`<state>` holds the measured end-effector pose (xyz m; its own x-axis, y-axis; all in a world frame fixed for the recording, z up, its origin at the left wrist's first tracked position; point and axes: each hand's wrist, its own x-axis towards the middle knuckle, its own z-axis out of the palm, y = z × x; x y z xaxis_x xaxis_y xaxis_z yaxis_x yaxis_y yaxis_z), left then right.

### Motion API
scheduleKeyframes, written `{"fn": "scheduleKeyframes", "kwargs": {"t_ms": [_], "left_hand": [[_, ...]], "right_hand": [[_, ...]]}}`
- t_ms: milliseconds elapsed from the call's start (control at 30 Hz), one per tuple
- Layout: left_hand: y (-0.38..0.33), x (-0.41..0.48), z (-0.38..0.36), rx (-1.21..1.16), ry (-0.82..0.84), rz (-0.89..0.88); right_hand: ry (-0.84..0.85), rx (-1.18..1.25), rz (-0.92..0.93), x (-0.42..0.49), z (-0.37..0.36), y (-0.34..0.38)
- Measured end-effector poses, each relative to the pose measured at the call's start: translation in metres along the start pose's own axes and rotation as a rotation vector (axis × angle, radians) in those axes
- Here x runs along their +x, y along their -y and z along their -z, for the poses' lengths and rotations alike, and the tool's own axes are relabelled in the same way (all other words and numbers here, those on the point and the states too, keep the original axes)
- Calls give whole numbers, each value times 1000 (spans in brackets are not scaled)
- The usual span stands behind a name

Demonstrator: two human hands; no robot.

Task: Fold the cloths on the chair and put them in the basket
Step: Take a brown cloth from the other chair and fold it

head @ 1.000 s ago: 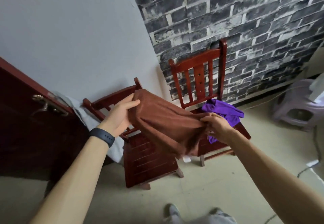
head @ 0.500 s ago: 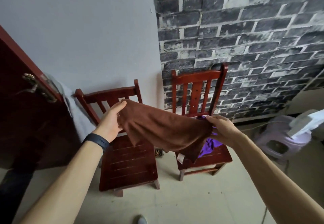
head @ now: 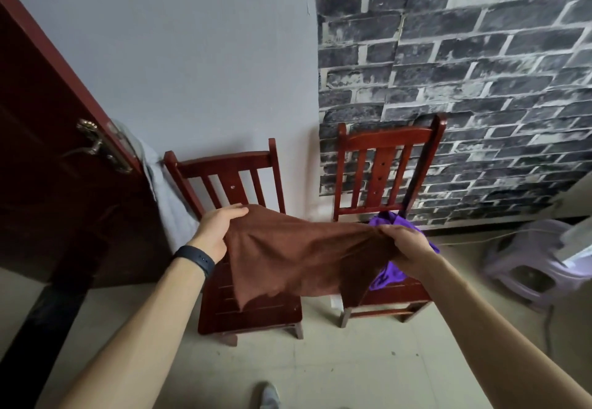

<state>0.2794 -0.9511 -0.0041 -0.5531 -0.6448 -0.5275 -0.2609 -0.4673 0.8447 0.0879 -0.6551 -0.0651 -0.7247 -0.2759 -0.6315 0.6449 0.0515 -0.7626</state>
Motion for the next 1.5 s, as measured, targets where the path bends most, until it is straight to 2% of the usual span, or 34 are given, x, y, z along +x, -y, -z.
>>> {"fn": "scheduleKeyframes", "kwargs": {"t_ms": [133, 233, 300, 467, 667, 733, 800, 967, 1267, 1500], "left_hand": [[10, 1, 7, 55, -29, 31], [21, 7, 17, 198, -42, -22], [26, 7, 21, 252, -67, 5], [41, 5, 32, 246, -29, 119], [58, 1, 47, 213, -94, 24], [68, -1, 55, 155, -152, 25], [80, -4, 66, 200, -226, -16], [108, -14, 95, 258, -299, 19], [139, -46, 155, 288, -392, 64], [147, 6, 201, 292, -385, 156]], "right_hand": [[-37, -158, 77, 6, 0, -11], [-19, -182, 93, 8, 2, -12], [-17, -178, 119, 6, 1, -11], [6, -330, 232, -2, -4, -5], [-10, -463, 362, -3, -10, -17], [-44, -464, 403, -1, -13, -28], [-82, -486, 425, 4, -14, -45], [-11, -540, 348, 12, -28, -86], [54, -481, 142, -15, -56, -128], [41, -527, 48, 2, -97, -162]]}}
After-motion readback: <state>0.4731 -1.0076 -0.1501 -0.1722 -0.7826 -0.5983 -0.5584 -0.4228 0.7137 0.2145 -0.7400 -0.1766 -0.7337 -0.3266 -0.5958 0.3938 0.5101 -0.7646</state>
